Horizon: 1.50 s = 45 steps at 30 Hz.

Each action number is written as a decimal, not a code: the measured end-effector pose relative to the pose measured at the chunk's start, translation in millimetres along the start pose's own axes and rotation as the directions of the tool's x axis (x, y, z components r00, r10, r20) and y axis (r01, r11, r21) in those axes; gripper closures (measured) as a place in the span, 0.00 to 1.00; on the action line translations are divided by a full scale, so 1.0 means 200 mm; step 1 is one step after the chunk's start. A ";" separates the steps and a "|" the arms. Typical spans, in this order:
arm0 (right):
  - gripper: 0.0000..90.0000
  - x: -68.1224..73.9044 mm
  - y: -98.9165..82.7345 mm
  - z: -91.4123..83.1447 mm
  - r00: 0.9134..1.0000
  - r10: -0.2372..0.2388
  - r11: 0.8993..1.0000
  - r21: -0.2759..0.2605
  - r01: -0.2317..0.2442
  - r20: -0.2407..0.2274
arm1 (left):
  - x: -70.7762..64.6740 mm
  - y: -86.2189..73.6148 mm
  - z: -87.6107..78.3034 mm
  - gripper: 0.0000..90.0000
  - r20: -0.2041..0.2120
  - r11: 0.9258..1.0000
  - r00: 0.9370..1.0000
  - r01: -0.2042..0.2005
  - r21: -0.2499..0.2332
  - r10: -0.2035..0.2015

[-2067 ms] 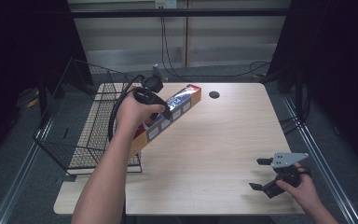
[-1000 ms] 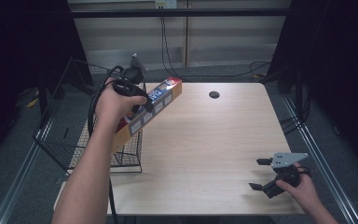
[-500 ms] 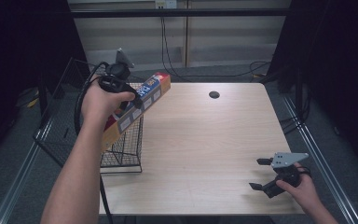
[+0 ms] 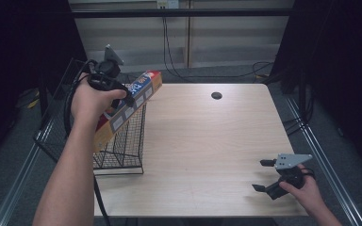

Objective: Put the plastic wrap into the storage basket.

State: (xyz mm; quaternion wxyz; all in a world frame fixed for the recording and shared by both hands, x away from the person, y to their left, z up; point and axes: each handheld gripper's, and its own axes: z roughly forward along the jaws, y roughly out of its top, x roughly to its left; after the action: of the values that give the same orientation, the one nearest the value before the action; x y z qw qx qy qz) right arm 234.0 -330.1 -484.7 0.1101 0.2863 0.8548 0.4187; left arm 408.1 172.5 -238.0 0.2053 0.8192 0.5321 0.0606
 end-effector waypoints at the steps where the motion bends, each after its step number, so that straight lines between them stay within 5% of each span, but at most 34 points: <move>1: 0.03 0.00 0.00 0.00 1.000 0.000 1.000 0.000 0.000 0.000 | 0.00 0.00 0.00 0.49 0.000 1.000 1.000 0.000 0.000 0.000; 45: 0.03 0.00 0.00 0.00 1.000 0.003 1.000 -0.011 -0.003 0.009 | 0.17 -0.05 -0.18 0.49 -0.074 0.993 0.991 0.106 -0.042 -0.109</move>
State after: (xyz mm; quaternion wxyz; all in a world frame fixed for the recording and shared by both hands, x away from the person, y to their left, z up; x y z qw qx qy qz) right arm 234.2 -330.6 -484.6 0.1149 0.2888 0.8516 0.4221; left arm 401.9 216.2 -213.6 0.2034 0.7823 0.5817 0.0909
